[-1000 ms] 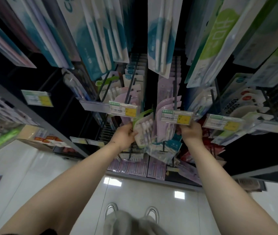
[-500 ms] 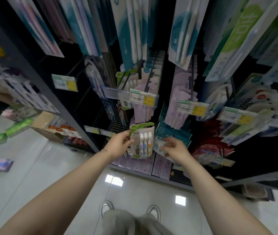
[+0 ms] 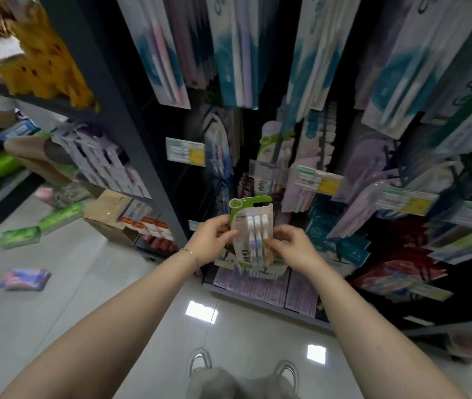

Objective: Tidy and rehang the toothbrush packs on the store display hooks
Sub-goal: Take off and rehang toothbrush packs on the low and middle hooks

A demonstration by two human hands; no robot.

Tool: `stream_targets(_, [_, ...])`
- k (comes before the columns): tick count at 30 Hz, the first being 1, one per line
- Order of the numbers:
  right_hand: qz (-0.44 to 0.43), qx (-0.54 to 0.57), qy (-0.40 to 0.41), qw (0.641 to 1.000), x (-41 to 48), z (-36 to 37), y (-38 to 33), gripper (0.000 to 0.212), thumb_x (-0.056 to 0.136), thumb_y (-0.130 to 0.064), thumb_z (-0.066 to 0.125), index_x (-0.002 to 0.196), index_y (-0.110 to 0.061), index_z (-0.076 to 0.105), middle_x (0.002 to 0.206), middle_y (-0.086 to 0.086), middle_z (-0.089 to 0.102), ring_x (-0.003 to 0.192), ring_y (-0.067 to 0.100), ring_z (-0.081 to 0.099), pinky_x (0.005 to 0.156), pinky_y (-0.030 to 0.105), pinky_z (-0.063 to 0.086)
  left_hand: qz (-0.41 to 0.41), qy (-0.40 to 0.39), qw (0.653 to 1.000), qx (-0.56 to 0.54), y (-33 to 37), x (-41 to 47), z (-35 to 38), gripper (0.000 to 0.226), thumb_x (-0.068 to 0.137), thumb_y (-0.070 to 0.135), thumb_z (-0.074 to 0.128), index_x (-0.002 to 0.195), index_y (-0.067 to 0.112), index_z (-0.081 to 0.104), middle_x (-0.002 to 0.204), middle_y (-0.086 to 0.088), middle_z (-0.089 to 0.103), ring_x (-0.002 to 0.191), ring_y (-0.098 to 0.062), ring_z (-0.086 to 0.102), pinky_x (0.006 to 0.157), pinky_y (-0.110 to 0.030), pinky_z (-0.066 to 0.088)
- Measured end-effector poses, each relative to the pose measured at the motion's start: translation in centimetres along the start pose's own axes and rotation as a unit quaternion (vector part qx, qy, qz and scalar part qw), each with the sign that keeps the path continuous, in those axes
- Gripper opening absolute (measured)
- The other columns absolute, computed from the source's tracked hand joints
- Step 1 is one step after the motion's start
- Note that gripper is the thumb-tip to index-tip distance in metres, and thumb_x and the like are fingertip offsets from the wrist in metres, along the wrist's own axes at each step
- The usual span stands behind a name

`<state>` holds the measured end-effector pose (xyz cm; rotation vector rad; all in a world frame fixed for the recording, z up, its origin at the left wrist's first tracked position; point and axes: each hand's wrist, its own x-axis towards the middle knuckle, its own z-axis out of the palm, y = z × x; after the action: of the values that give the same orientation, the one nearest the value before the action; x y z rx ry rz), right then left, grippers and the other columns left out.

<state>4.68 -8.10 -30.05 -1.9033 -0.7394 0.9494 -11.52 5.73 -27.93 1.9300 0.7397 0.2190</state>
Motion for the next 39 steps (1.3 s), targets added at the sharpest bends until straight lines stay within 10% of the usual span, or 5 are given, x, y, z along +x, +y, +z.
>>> stream_targets(8, [-0.017,-0.051,0.030,0.998,3.1,5.9,-5.2,0.014,0.092,-0.029,0.059,0.085,-0.018,0.062,0.083,0.009,0.069,0.076,0.023,0.064,0.072,0.036,0.052,-0.036,0.032,0.999,-0.020,-3.1,1.2,-6.7,0.017,0.095,0.014,0.058,0.109,0.012,0.065,0.100,-0.001,0.073,0.095,-0.014,0.068,0.090,-0.037,0.055])
stream_targets(17, [-0.021,-0.118,0.076,0.990,7.8,8.9,-10.0,0.021,0.095,-0.034,0.053,0.090,-0.014,0.060,0.079,0.004,0.062,0.075,0.020,0.058,0.063,0.029,0.041,-0.061,0.032,0.995,-0.075,-4.0,5.2,-11.5,0.017,0.100,0.012,0.046,0.111,0.007,0.058,0.094,-0.006,0.065,0.073,-0.008,0.062,0.053,-0.007,0.045])
stream_targets(35, [-0.041,-0.105,0.140,0.984,9.8,9.2,-13.1,0.021,0.097,-0.025,0.051,0.096,-0.006,0.060,0.074,0.002,0.056,0.071,0.019,0.051,0.060,0.030,0.039,-0.026,0.005,0.992,-0.123,-3.9,9.1,-14.2,0.021,0.102,0.016,0.043,0.118,0.016,0.056,0.098,-0.005,0.066,0.072,-0.011,0.064,0.055,-0.006,0.045])
stream_targets(39, [-0.054,-0.114,0.141,0.982,10.8,8.7,-13.4,0.023,0.096,-0.025,0.051,0.104,-0.007,0.061,0.100,0.014,0.067,0.091,0.029,0.061,0.081,0.043,0.051,-0.021,0.021,0.987,-0.161,-3.7,9.5,-14.0,0.020,0.101,0.013,0.046,0.118,0.011,0.056,0.098,-0.007,0.066,0.073,-0.009,0.064,0.059,-0.009,0.048])
